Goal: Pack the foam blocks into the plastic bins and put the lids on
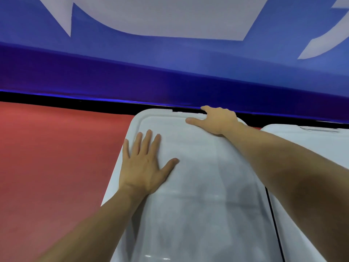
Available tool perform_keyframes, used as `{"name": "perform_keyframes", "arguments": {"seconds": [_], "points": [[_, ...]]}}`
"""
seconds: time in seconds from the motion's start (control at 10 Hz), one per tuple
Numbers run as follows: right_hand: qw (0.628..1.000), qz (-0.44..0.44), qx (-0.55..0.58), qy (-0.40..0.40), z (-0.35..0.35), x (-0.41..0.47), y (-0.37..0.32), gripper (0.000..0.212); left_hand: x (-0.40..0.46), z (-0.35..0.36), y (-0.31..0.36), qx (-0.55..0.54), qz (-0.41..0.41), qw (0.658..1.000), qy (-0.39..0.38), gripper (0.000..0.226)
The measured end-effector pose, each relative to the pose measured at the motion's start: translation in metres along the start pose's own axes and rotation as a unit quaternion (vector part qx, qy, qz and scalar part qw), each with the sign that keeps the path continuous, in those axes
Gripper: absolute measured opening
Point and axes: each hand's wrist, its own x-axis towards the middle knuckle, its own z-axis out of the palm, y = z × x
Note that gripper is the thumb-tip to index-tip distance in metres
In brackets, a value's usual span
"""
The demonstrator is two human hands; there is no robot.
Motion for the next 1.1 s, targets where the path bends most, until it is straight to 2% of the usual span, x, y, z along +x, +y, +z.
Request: {"name": "perform_keyframes", "arguments": {"seconds": [0.1, 0.2, 0.3, 0.4, 0.6, 0.7, 0.9, 1.0, 1.1], "points": [[0.998, -0.003, 0.016, -0.054, -0.012, 0.013, 0.002, 0.116, -0.002, -0.001, 0.001, -0.002, 0.002, 1.0, 0.0, 0.093], [0.996, -0.01, 0.054, -0.074, -0.013, 0.021, 0.002, 0.112, -0.001, -0.002, 0.0, -0.002, 0.0, 1.0, -0.002, 0.093], [0.997, -0.023, 0.076, -0.011, -0.005, 0.02, 0.005, 0.1, 0.0, -0.001, 0.001, -0.002, 0.0, 1.0, 0.001, 0.093], [0.991, -0.061, 0.089, 0.081, 0.007, 0.01, 0.008, 0.074, -0.001, -0.001, 0.001, 0.002, -0.001, 1.0, -0.005, 0.092], [0.977, -0.082, 0.104, 0.165, 0.019, 0.008, 0.008, 0.065, -0.001, -0.002, 0.001, 0.002, 0.0, 1.0, -0.007, 0.093], [0.972, -0.113, 0.105, 0.179, 0.022, 0.006, 0.008, 0.064, -0.001, -0.001, 0.001, 0.005, -0.002, 1.0, -0.003, 0.093], [0.975, -0.122, 0.065, 0.174, 0.028, -0.007, 0.004, 0.061, -0.001, -0.005, 0.003, 0.004, -0.01, 1.0, -0.021, 0.092], [0.981, -0.095, 0.072, 0.153, 0.032, -0.032, -0.002, 0.07, 0.0, -0.014, 0.003, -0.012, -0.024, 0.998, -0.057, 0.09], [0.985, -0.078, 0.102, 0.119, 0.01, -0.065, -0.007, 0.068, -0.001, -0.038, 0.011, -0.078, -0.028, 0.994, -0.071, 0.084]]}}
